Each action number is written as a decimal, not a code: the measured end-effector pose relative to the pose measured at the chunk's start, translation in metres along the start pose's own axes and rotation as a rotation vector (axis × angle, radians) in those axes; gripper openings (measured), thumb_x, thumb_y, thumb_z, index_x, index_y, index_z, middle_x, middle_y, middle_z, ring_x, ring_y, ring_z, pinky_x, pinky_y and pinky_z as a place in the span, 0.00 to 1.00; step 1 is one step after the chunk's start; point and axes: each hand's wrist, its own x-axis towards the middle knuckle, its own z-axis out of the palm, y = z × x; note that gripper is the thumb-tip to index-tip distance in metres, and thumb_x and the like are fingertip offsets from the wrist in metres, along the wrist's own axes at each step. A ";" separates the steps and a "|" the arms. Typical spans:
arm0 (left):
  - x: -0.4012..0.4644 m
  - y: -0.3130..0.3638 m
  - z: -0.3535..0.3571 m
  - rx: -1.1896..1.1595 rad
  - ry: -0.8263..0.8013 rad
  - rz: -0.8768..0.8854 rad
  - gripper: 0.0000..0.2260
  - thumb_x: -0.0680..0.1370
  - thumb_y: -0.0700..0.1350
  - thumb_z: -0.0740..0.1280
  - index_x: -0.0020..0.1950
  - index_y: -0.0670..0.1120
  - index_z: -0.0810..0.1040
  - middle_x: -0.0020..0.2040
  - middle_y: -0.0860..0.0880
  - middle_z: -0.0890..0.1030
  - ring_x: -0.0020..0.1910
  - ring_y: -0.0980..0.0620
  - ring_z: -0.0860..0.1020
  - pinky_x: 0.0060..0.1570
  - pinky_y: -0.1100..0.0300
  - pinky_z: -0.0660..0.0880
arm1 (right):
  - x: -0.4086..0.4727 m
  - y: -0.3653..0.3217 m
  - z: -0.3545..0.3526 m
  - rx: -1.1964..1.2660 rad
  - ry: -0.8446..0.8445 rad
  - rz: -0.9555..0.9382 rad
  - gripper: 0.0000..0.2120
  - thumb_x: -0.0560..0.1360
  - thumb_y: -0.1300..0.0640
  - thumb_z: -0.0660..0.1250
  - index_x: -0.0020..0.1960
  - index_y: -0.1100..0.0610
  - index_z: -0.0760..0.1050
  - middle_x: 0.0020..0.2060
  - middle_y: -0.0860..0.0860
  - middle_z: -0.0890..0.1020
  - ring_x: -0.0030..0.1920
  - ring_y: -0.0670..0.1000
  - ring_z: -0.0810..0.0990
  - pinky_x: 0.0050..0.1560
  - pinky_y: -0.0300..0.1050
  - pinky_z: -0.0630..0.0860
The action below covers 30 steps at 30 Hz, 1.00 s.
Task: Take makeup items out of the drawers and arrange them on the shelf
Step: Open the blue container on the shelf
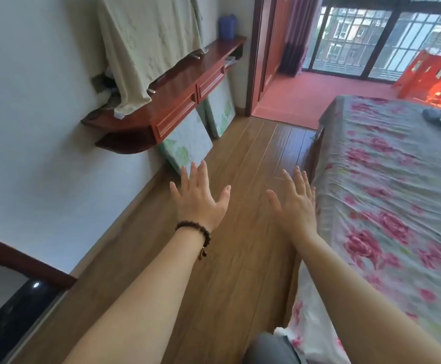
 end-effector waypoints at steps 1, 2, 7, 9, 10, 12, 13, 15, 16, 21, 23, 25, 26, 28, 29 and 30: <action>0.003 -0.002 0.004 0.007 -0.025 -0.006 0.35 0.77 0.65 0.52 0.78 0.49 0.47 0.79 0.47 0.50 0.78 0.48 0.45 0.73 0.40 0.44 | 0.001 0.001 0.003 -0.013 0.001 0.015 0.29 0.79 0.42 0.56 0.76 0.49 0.56 0.78 0.51 0.51 0.77 0.50 0.44 0.76 0.53 0.40; 0.007 -0.002 0.010 0.014 -0.041 -0.004 0.36 0.77 0.65 0.51 0.78 0.49 0.46 0.79 0.47 0.50 0.78 0.48 0.46 0.73 0.40 0.45 | 0.004 0.003 0.006 -0.020 0.000 0.029 0.29 0.79 0.42 0.56 0.76 0.49 0.56 0.78 0.51 0.51 0.77 0.50 0.44 0.76 0.53 0.41; 0.032 -0.004 0.042 0.022 -0.100 -0.002 0.35 0.77 0.65 0.51 0.78 0.50 0.45 0.79 0.48 0.50 0.78 0.49 0.45 0.73 0.41 0.45 | 0.023 0.017 0.030 -0.015 -0.046 0.061 0.28 0.79 0.43 0.57 0.76 0.50 0.56 0.78 0.51 0.52 0.77 0.50 0.44 0.76 0.54 0.42; 0.052 -0.001 0.055 0.023 -0.115 -0.011 0.35 0.77 0.65 0.51 0.78 0.50 0.45 0.79 0.47 0.50 0.78 0.49 0.45 0.74 0.41 0.45 | 0.044 0.026 0.040 -0.014 -0.057 0.081 0.28 0.79 0.44 0.57 0.76 0.50 0.56 0.78 0.51 0.51 0.77 0.50 0.44 0.76 0.54 0.42; 0.062 0.001 0.062 0.026 -0.124 -0.015 0.36 0.77 0.65 0.51 0.78 0.50 0.45 0.79 0.47 0.50 0.78 0.49 0.45 0.74 0.41 0.45 | 0.055 0.030 0.045 -0.009 -0.065 0.088 0.28 0.79 0.44 0.57 0.76 0.50 0.56 0.78 0.51 0.51 0.77 0.50 0.44 0.76 0.54 0.42; 0.088 0.008 0.076 0.027 -0.132 -0.025 0.36 0.77 0.65 0.51 0.78 0.50 0.45 0.79 0.47 0.50 0.78 0.49 0.45 0.74 0.41 0.45 | 0.082 0.038 0.054 -0.003 -0.069 0.097 0.28 0.79 0.44 0.57 0.76 0.50 0.57 0.78 0.51 0.51 0.77 0.49 0.44 0.76 0.54 0.42; 0.103 0.012 0.084 0.031 -0.139 -0.027 0.36 0.77 0.65 0.51 0.78 0.50 0.45 0.79 0.47 0.50 0.78 0.49 0.45 0.74 0.41 0.45 | 0.099 0.043 0.057 0.000 -0.070 0.098 0.28 0.79 0.44 0.57 0.76 0.50 0.57 0.78 0.51 0.51 0.77 0.50 0.44 0.76 0.54 0.43; 0.138 0.024 0.099 0.031 -0.151 -0.027 0.36 0.77 0.65 0.51 0.78 0.50 0.45 0.79 0.47 0.50 0.78 0.48 0.45 0.73 0.41 0.44 | 0.138 0.056 0.062 0.005 -0.072 0.100 0.28 0.79 0.44 0.58 0.76 0.50 0.57 0.78 0.51 0.51 0.77 0.50 0.44 0.76 0.53 0.43; 0.157 0.032 0.107 0.033 -0.154 -0.027 0.35 0.77 0.65 0.52 0.78 0.50 0.45 0.79 0.47 0.50 0.78 0.48 0.46 0.73 0.41 0.44 | 0.159 0.062 0.063 0.004 -0.072 0.102 0.27 0.79 0.45 0.58 0.76 0.50 0.57 0.78 0.51 0.51 0.77 0.50 0.44 0.76 0.53 0.43; 0.262 0.083 0.135 0.072 -0.166 -0.026 0.36 0.77 0.66 0.51 0.78 0.50 0.45 0.79 0.47 0.50 0.78 0.47 0.46 0.73 0.41 0.45 | 0.272 0.093 0.061 0.002 -0.101 0.107 0.27 0.79 0.45 0.57 0.76 0.51 0.57 0.78 0.52 0.51 0.77 0.50 0.44 0.77 0.53 0.42; 0.300 0.103 0.143 0.068 -0.153 -0.027 0.36 0.77 0.66 0.51 0.78 0.50 0.45 0.79 0.47 0.50 0.78 0.47 0.45 0.73 0.41 0.44 | 0.312 0.100 0.060 0.008 -0.104 0.095 0.27 0.79 0.45 0.57 0.76 0.51 0.57 0.78 0.52 0.52 0.77 0.50 0.44 0.76 0.52 0.42; 0.334 0.121 0.151 0.054 -0.146 -0.026 0.36 0.77 0.66 0.51 0.78 0.50 0.45 0.79 0.47 0.50 0.78 0.48 0.45 0.73 0.42 0.44 | 0.348 0.106 0.060 0.021 -0.104 0.092 0.27 0.79 0.46 0.58 0.76 0.51 0.57 0.78 0.52 0.52 0.77 0.50 0.44 0.76 0.52 0.42; 0.349 0.128 0.156 0.051 -0.144 -0.023 0.36 0.77 0.66 0.52 0.78 0.50 0.45 0.79 0.47 0.49 0.78 0.48 0.45 0.73 0.42 0.44 | 0.365 0.108 0.061 0.025 -0.103 0.094 0.27 0.79 0.46 0.58 0.76 0.51 0.58 0.78 0.52 0.52 0.77 0.50 0.44 0.76 0.52 0.42; 0.375 0.140 0.166 0.052 -0.146 -0.019 0.36 0.77 0.66 0.52 0.78 0.50 0.45 0.79 0.47 0.49 0.78 0.47 0.45 0.73 0.42 0.44 | 0.392 0.115 0.064 0.030 -0.104 0.100 0.27 0.79 0.46 0.58 0.76 0.51 0.58 0.78 0.52 0.52 0.78 0.50 0.44 0.76 0.52 0.42; 0.387 0.143 0.171 0.053 -0.149 -0.018 0.36 0.77 0.66 0.52 0.78 0.50 0.45 0.79 0.47 0.49 0.78 0.47 0.45 0.73 0.42 0.44 | 0.404 0.118 0.066 0.031 -0.107 0.103 0.27 0.79 0.46 0.58 0.76 0.51 0.58 0.78 0.52 0.52 0.78 0.50 0.44 0.76 0.52 0.43; 0.399 0.146 0.176 0.055 -0.151 -0.020 0.36 0.77 0.66 0.52 0.78 0.50 0.45 0.79 0.47 0.49 0.78 0.47 0.45 0.73 0.43 0.44 | 0.417 0.122 0.068 0.033 -0.110 0.108 0.27 0.79 0.47 0.59 0.76 0.51 0.58 0.78 0.52 0.52 0.78 0.50 0.44 0.76 0.52 0.43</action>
